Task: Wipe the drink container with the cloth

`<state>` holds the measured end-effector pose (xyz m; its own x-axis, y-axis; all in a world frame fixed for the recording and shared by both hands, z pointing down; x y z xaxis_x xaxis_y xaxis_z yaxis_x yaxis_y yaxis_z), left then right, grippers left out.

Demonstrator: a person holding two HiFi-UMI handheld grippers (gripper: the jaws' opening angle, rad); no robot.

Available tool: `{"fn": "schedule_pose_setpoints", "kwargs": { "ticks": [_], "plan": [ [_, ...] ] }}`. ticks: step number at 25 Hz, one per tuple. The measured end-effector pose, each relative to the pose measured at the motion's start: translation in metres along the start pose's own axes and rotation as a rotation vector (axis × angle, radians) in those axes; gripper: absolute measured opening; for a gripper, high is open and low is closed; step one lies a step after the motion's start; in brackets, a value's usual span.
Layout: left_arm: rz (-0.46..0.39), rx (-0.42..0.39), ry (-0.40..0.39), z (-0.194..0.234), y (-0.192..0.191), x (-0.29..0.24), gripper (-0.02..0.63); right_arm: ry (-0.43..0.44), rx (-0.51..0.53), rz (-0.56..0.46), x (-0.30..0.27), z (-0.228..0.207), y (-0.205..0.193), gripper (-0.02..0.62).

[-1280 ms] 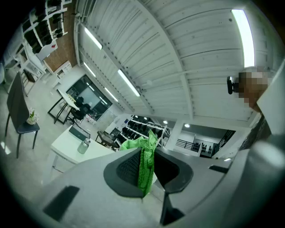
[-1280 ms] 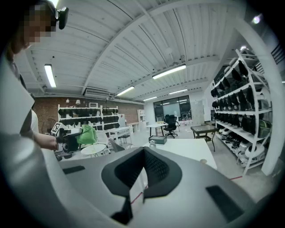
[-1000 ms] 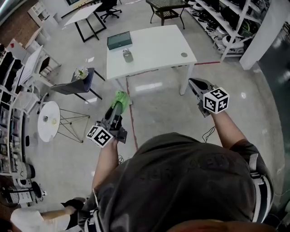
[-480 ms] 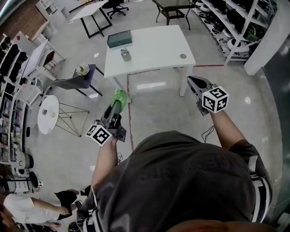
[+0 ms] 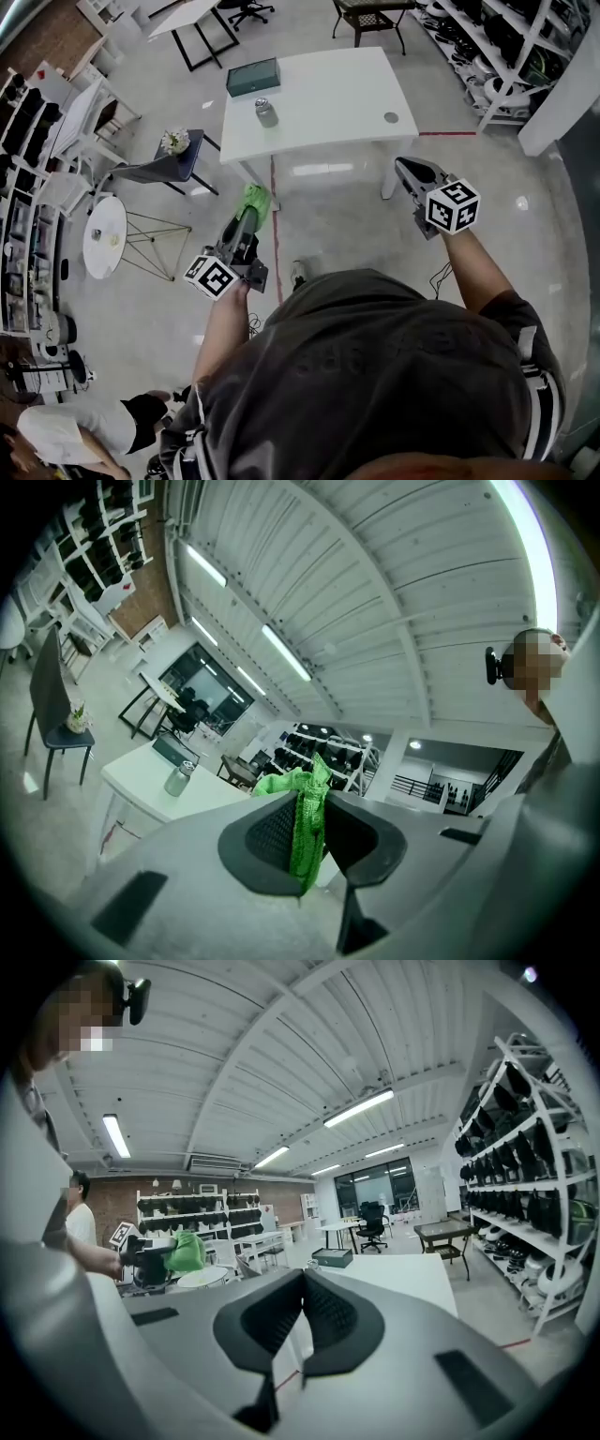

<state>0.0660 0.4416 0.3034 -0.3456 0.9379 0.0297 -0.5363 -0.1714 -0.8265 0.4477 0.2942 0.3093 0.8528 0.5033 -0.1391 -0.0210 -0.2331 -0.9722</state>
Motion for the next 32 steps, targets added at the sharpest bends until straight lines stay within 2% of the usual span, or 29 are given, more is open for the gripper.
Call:
{"fn": "schedule_pose_setpoints", "kwargs": {
  "ticks": [4, 8, 10, 15, 19, 23, 27, 29, 32],
  "plan": [
    [0.020, 0.029, -0.033, 0.051, 0.011, -0.033, 0.052, -0.019, 0.008, 0.031, -0.050, -0.013, -0.002, -0.006],
    [0.045, 0.056, -0.085, 0.134, 0.037, -0.082, 0.052, -0.045, 0.036, 0.060, -0.133, -0.030, 0.001, -0.005],
    [0.070, 0.066, -0.105, 0.177, 0.054, -0.113, 0.052, -0.052, 0.030, 0.070, -0.180, -0.040, 0.005, 0.049],
    [0.178, 0.081, -0.158, 0.263, 0.103, -0.190, 0.052, -0.056, 0.015, 0.135, -0.292, -0.066, 0.019, 0.103],
    [0.241, 0.081, -0.171, 0.320, 0.128, -0.238, 0.052, -0.039, 0.023, 0.203, -0.370, -0.088, 0.018, 0.137],
    [0.286, 0.094, -0.161, 0.365, 0.136, -0.275, 0.052, -0.020, 0.027, 0.256, -0.429, -0.111, 0.013, 0.161],
    [0.333, 0.103, -0.135, 0.392, 0.128, -0.303, 0.052, 0.007, 0.013, 0.286, -0.464, -0.137, 0.004, 0.177],
    [0.355, 0.104, -0.116, 0.402, 0.121, -0.313, 0.052, 0.049, 0.023, 0.309, -0.478, -0.146, -0.002, 0.192],
    [0.383, 0.099, -0.074, 0.409, 0.104, -0.329, 0.052, 0.158, 0.070, 0.360, -0.500, -0.156, -0.016, 0.227]
  ]
}}
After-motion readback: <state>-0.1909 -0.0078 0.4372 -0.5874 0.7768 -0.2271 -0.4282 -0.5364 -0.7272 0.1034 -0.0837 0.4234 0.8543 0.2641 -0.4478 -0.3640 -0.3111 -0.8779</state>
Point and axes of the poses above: the fingertips, and each gripper's own axes: x backward along the fingers, z to its left, y out of its top, the point moved 6 cm from there along x, backward along the fingers, and after that the axes turned 8 degrees about y, right-handed, at the moved point
